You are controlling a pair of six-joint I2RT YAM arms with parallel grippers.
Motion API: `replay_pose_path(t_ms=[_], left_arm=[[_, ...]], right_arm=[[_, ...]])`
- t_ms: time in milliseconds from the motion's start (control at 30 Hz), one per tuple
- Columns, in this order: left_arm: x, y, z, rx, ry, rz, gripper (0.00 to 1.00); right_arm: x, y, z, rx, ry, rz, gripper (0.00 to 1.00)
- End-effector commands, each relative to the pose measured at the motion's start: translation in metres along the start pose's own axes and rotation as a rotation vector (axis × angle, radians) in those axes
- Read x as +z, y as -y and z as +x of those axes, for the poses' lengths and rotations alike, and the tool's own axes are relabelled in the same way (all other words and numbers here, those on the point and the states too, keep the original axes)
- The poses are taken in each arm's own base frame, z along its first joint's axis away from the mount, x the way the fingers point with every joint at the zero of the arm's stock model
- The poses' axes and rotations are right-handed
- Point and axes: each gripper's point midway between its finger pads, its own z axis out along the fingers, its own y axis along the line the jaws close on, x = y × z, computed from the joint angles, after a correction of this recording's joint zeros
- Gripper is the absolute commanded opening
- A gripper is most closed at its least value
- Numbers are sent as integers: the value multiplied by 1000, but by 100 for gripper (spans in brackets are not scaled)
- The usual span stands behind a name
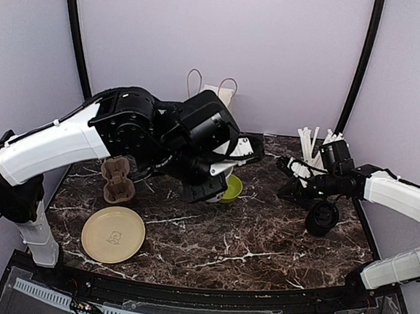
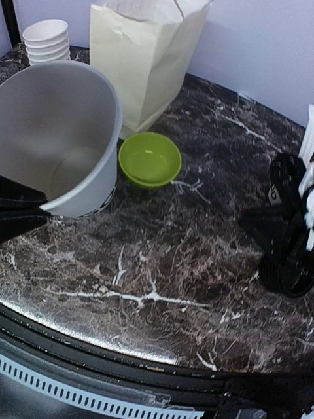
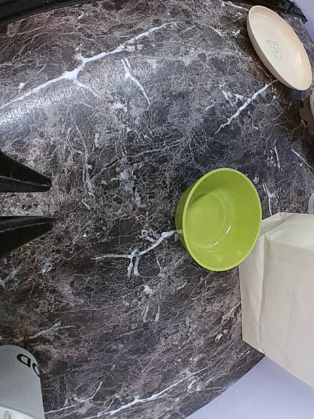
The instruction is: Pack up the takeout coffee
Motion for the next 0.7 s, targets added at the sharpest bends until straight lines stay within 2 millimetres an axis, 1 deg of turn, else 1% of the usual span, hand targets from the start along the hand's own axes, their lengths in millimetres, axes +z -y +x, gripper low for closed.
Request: replay_pose_path(t_ms=[0, 33, 67, 100, 133, 167, 267, 400, 467, 567, 667], left_arm=[[7, 53, -9, 34, 63, 221, 0], [11, 59, -10, 40, 70, 239, 0], [20, 70, -11, 42, 80, 270, 0], [24, 74, -11, 46, 84, 283, 0], [34, 84, -10, 49, 85, 307, 0], [42, 89, -5, 54, 70, 315, 0], [69, 101, -3, 61, 52, 319, 0], [103, 112, 7, 89, 9, 300, 0], [116, 116, 11, 100, -10, 288, 0], [129, 121, 14, 111, -22, 285, 0], [136, 125, 18, 119, -32, 293, 0]], right_arm=[[-16, 18, -17, 23, 52, 59, 12], [-20, 21, -18, 31, 62, 69, 12], [-24, 25, -19, 42, 71, 82, 13], [-27, 29, -19, 56, 77, 92, 13], [-30, 32, -18, 67, 83, 98, 13], [-32, 36, -17, 81, 86, 106, 13], [-40, 45, -15, 113, 96, 127, 16], [-47, 53, -16, 142, 100, 146, 21], [-52, 56, -18, 152, 96, 153, 24], [-61, 60, -17, 173, 79, 180, 31], [-68, 60, -12, 181, 42, 204, 33]])
